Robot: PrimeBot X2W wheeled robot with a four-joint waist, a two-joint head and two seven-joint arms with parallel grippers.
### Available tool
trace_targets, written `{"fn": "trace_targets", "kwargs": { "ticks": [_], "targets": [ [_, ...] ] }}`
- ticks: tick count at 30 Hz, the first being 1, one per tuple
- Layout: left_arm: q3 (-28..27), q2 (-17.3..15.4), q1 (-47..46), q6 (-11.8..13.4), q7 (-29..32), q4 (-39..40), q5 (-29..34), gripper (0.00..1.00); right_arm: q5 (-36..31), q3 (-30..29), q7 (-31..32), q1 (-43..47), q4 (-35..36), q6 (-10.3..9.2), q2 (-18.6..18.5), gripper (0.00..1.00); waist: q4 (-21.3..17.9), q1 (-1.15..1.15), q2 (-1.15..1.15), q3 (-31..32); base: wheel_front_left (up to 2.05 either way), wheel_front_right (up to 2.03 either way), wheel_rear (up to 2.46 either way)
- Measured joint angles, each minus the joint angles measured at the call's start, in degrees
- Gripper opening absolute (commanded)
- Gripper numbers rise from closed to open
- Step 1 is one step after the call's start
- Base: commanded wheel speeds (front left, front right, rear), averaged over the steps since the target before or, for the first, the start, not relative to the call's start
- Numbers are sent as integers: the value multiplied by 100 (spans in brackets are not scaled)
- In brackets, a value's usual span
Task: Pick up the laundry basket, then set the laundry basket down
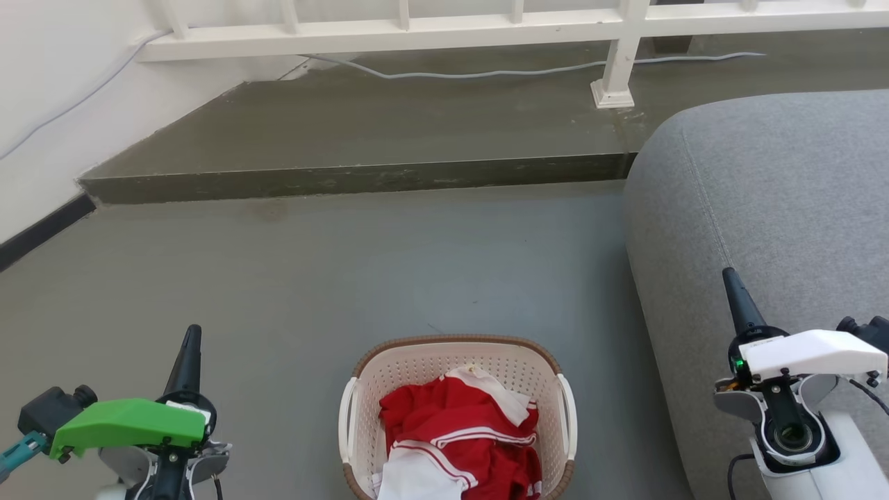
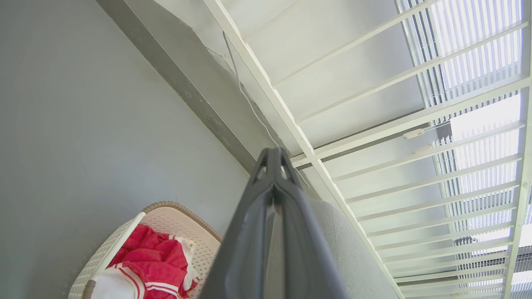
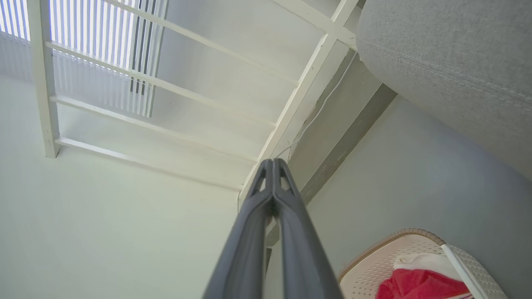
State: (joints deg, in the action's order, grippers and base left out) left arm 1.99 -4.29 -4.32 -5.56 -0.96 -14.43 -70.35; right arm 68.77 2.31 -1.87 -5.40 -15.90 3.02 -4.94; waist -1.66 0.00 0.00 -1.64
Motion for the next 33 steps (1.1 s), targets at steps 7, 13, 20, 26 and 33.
{"fn": "trace_targets", "kwargs": {
  "ticks": [7,13,20,26,33],
  "targets": [
    [-79,32,-1,-4,99,-18,-365,0,417,-132,109,2,-3,59,33,0,28,0,0,25,0,0,0],
    [-194,65,-1,-24,208,-38,-724,0,829,-260,220,4,-9,120,52,0,56,0,0,50,0,0,0],
    [-297,121,-1,-62,359,-68,-1134,0,1293,-419,345,6,-14,202,79,0,89,0,0,80,0,0,0],
    [-398,134,-1,-83,457,-104,-1490,0,1689,-558,453,7,-18,254,99,0,117,0,0,104,0,0,0],
    [-530,155,-2,-125,597,-135,-1924,0,2170,-712,576,9,-20,352,123,0,149,0,0,133,0,0,0]
  ]
}}
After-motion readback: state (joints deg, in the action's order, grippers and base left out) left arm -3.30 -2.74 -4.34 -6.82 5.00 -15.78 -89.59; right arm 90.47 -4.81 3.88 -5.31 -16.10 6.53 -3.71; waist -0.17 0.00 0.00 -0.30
